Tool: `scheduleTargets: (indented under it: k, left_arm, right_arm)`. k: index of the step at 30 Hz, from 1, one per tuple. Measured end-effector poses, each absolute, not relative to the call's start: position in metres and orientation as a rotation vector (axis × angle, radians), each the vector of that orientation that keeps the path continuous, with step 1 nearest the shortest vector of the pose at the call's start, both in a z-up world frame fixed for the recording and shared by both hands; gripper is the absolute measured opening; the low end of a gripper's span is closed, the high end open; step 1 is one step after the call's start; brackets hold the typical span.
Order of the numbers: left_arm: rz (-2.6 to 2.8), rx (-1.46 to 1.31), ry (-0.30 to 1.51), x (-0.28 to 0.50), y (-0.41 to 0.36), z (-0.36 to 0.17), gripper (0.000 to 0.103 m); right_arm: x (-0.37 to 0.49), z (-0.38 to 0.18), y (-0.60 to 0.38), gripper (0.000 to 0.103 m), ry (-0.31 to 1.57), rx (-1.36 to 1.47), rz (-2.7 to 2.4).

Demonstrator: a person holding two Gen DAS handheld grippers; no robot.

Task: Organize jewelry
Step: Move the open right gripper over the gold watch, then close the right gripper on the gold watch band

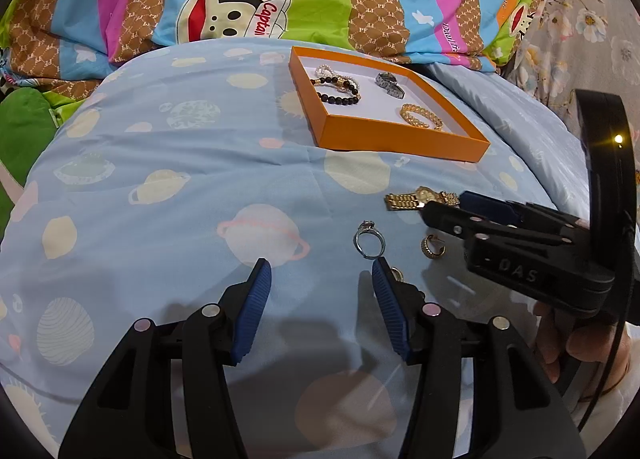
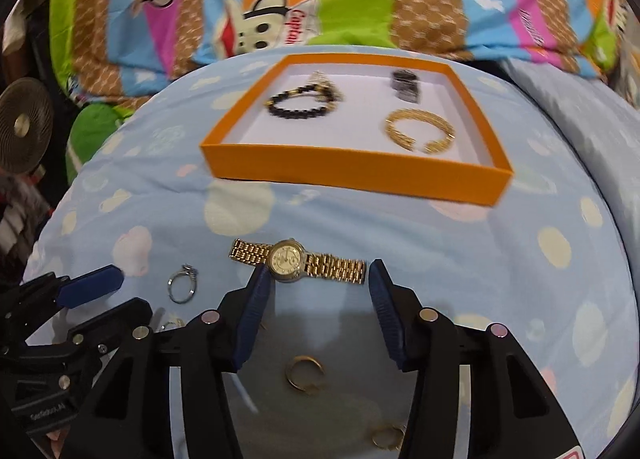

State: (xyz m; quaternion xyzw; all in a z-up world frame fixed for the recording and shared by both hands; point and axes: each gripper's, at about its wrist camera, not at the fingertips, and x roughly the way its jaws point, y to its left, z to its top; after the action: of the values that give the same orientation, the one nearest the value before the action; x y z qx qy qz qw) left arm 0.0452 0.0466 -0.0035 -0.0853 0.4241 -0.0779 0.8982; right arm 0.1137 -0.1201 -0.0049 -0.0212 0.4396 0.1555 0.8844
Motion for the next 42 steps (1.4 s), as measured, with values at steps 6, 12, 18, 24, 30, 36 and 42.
scheduleTargets:
  k: [6, 12, 18, 24, 30, 36, 42]
  left_arm:
    - [-0.163, -0.173, 0.879, 0.044, 0.046, -0.003, 0.052]
    - [-0.166, -0.179, 0.878, 0.045, 0.045, -0.003, 0.052]
    - [-0.167, -0.18, 0.878, 0.045, 0.045, -0.003, 0.052]
    - [-0.166, -0.18, 0.878, 0.045, 0.045, -0.003, 0.053]
    - [-0.165, -0.176, 0.879, 0.044, 0.044, -0.003, 0.053]
    - [-0.166, -0.177, 0.879, 0.044, 0.044, -0.003, 0.053]
    - [-0.166, -0.177, 0.878, 0.044, 0.043, -0.003, 0.053]
  right_arm:
    - [0.109, 0.001, -0.107, 0.056, 0.871, -0.074, 0.356]
    - [0.124, 0.008, -0.093, 0.056, 0.842, -0.117, 0.387]
    - [0.132, -0.003, -0.095, 0.05, 0.924, -0.071, 0.379]
    - [0.11, -0.005, -0.11, 0.046, 0.943, -0.038, 0.355]
    - [0.095, -0.005, -0.111, 0.046, 0.938, -0.034, 0.321]
    - [0.1, -0.005, -0.117, 0.023, 0.928, -0.02, 0.276]
    - [0.091, -0.003, -0.127, 0.021, 0.909, 0.017, 0.249]
